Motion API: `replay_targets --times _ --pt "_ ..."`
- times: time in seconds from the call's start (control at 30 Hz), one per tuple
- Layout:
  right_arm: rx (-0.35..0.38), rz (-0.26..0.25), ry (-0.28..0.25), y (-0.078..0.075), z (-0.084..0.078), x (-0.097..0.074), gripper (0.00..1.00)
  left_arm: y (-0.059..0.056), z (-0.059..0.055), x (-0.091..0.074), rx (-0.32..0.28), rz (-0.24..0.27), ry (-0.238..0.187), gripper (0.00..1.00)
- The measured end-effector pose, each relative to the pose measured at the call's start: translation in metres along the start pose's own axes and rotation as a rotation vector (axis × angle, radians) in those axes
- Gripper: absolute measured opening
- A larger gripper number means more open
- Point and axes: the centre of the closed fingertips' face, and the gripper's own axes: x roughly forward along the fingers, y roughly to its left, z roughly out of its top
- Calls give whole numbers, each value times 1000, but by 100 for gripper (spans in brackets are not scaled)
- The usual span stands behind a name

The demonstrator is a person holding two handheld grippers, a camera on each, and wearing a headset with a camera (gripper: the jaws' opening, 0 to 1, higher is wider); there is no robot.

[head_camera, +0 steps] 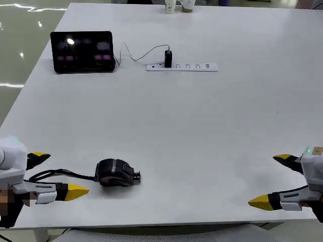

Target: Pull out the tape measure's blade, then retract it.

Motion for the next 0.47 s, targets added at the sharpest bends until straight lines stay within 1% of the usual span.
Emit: replay_targets --times 0.13,0.47 --pt "1 0 -9 0 2 0 99 -2 1 0 -2 -8 -4 99" --pt "5 2 -13 0 2 1 99 -3 2 0 11 -6 3 99"
